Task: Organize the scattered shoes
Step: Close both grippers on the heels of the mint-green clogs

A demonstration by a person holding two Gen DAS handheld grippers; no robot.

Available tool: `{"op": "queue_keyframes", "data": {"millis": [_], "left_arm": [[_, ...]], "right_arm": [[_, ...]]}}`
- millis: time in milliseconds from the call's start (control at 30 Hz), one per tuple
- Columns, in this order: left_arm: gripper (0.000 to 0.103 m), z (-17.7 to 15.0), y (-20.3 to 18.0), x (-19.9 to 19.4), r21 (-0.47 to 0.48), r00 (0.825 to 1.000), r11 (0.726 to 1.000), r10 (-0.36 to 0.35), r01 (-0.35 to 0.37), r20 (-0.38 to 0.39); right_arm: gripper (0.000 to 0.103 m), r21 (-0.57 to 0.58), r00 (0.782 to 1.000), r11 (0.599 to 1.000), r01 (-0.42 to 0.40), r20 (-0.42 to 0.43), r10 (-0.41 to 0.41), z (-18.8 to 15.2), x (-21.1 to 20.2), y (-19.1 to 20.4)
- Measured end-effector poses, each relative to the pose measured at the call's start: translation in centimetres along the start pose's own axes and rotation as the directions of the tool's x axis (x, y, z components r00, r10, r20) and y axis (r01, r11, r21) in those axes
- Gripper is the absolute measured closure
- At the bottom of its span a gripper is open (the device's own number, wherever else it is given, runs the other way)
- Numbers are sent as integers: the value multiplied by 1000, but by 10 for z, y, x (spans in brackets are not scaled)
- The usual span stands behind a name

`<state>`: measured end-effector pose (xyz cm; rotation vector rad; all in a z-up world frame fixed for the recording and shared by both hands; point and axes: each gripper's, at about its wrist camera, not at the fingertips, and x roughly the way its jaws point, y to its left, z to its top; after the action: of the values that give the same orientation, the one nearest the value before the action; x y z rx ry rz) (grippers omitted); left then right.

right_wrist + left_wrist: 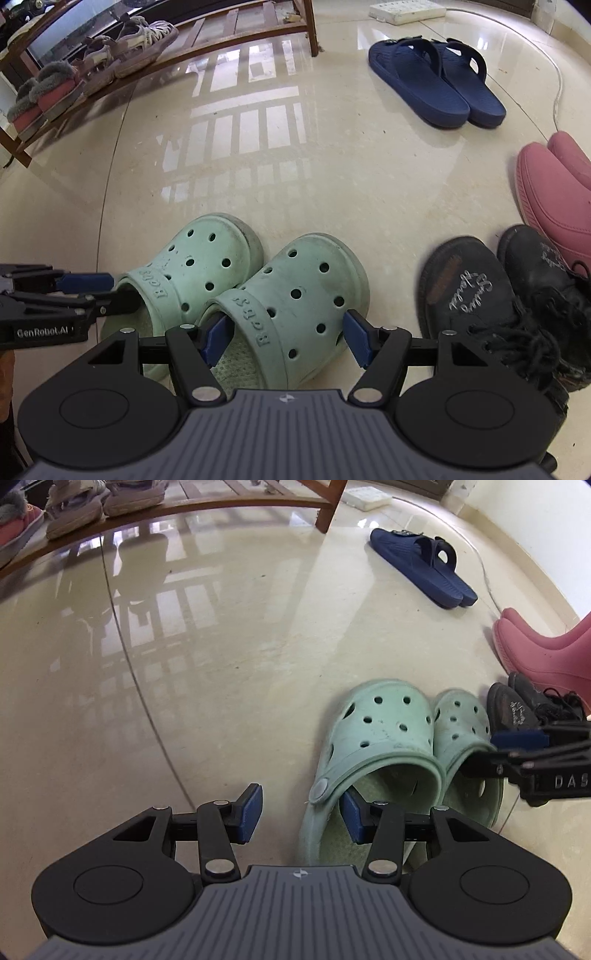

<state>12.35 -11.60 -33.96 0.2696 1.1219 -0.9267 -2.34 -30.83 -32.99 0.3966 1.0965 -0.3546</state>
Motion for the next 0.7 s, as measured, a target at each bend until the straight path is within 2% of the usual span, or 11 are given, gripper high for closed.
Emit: {"op": "queue_keyframes", "data": {"millis": [233,300,333,400,500,567,700], "left_arm": [[60,-1,3,1,5,1000,1000,-4,4,-6],[67,-1,5,1,1,1000,1000,-10,10,-8],[74,-1,7,0,-1,1000,1000,-11,11,-9],[80,-1,10,0,-7,1000,1000,-13,13,-11],[82,-1,20,-2,-12,1000,1000,-23,23,-7],[82,-1,25,-4,-18,1000,1000,-17,17,-5],[82,-1,29,-4,-27,1000,999,-21,21,-11]], "right_arm": [[31,-75,1000,997,-6,13,7,11,7,17],[31,-101,1000,995,-8,15,10,12,9,26],[31,-115,1000,993,-12,16,14,13,10,30],[31,-146,1000,989,-19,18,22,13,11,40],[31,-167,999,986,-26,18,29,13,11,49],[31,-149,1000,989,-21,20,24,12,10,50],[31,-41,1000,999,16,25,-15,8,5,40]]}}
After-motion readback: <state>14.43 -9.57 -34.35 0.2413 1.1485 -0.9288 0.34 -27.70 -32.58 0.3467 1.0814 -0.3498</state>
